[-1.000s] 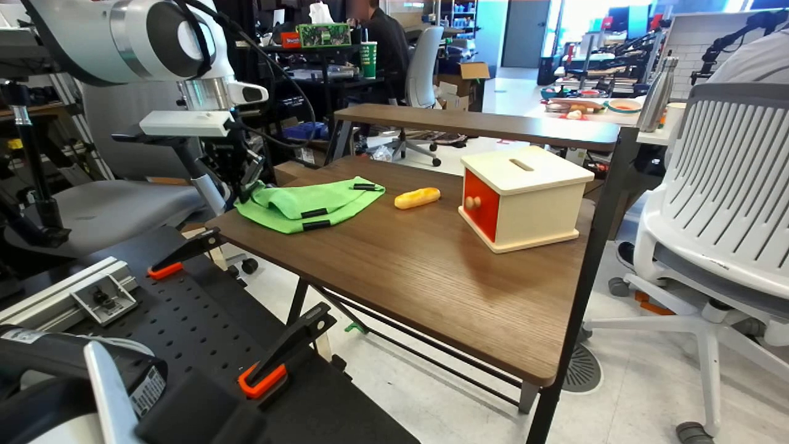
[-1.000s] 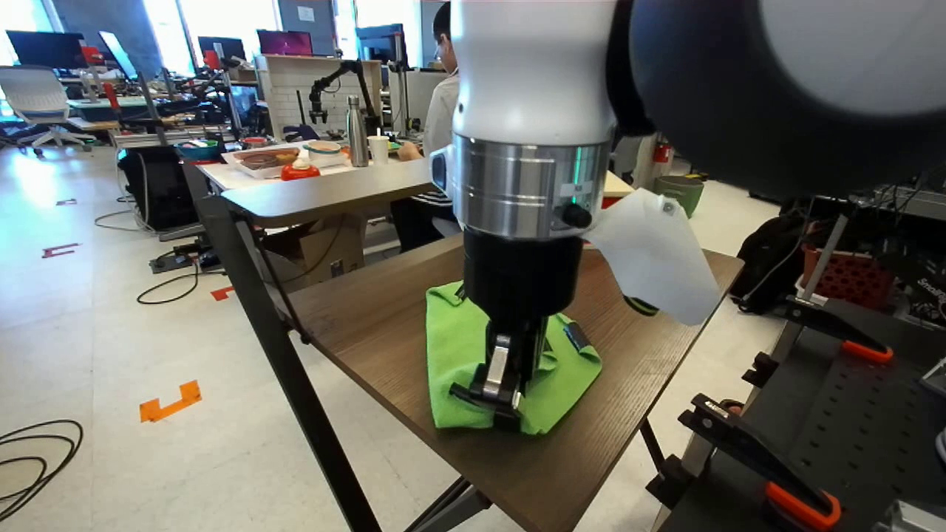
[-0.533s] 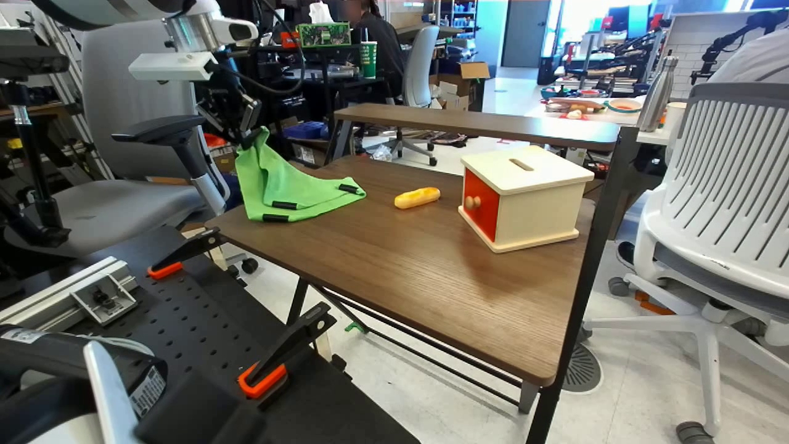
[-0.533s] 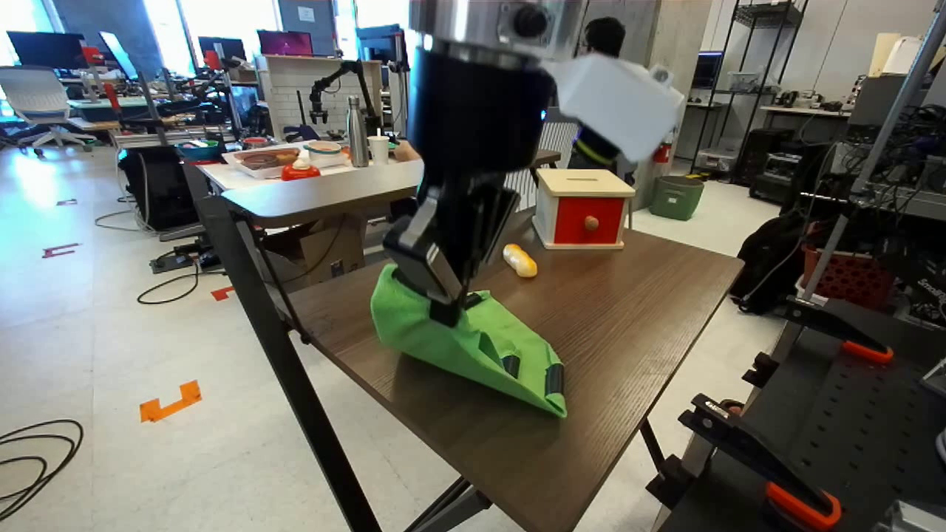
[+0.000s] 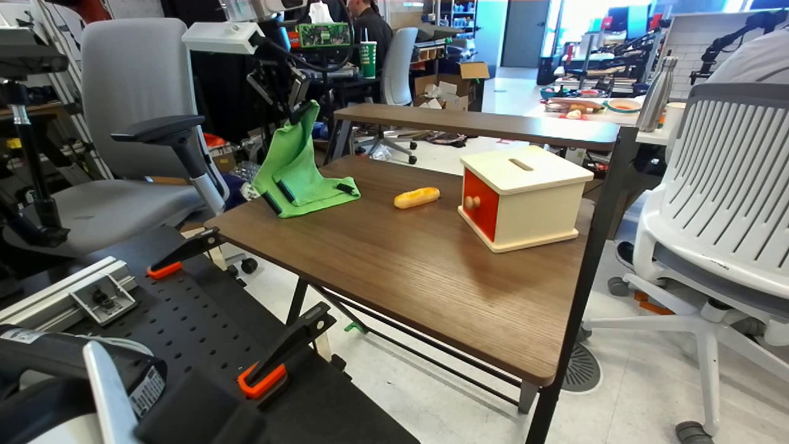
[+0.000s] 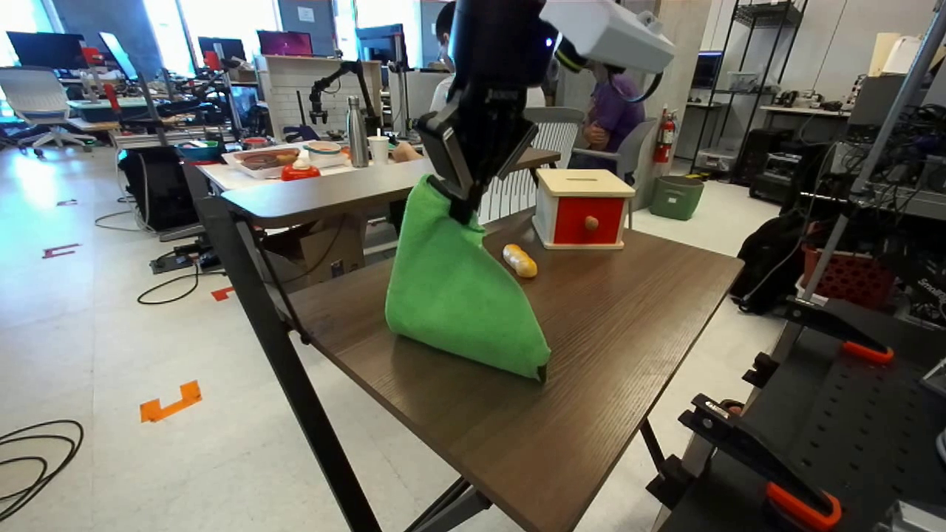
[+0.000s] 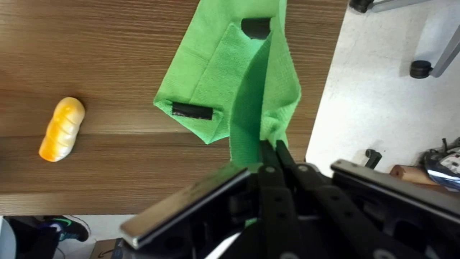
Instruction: Fold the cloth on the table
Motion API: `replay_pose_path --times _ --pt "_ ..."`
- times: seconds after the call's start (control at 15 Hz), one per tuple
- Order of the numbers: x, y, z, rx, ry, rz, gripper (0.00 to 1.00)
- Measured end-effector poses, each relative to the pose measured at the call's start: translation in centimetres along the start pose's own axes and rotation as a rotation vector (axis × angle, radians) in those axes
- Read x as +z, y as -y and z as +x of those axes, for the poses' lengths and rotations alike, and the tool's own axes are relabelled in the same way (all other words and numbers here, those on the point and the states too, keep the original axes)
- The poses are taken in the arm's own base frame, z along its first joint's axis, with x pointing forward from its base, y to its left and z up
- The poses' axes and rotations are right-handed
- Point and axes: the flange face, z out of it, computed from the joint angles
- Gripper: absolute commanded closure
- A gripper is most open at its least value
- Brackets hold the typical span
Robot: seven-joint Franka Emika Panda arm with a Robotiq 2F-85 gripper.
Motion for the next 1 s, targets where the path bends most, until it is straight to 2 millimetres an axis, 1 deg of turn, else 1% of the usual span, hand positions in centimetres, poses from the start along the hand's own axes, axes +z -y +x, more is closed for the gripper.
replay_pose_path --times 0.13,0.33,0.53,0.87,1.0 --pt "1.5 -2.5 0.5 0.044 0.015 -0.006 0.99" --pt "4.4 -5.9 0.7 0.098 0.049 -0.026 0.99" --pt "7.3 -9.0 0.4 0.144 0.084 -0.049 0.99" --pt "11.3 -14.1 -0.5 0.240 0.132 -0.073 0.99" --pt "12.8 -15.7 -1.0 0.274 0.150 -0.078 0.99"
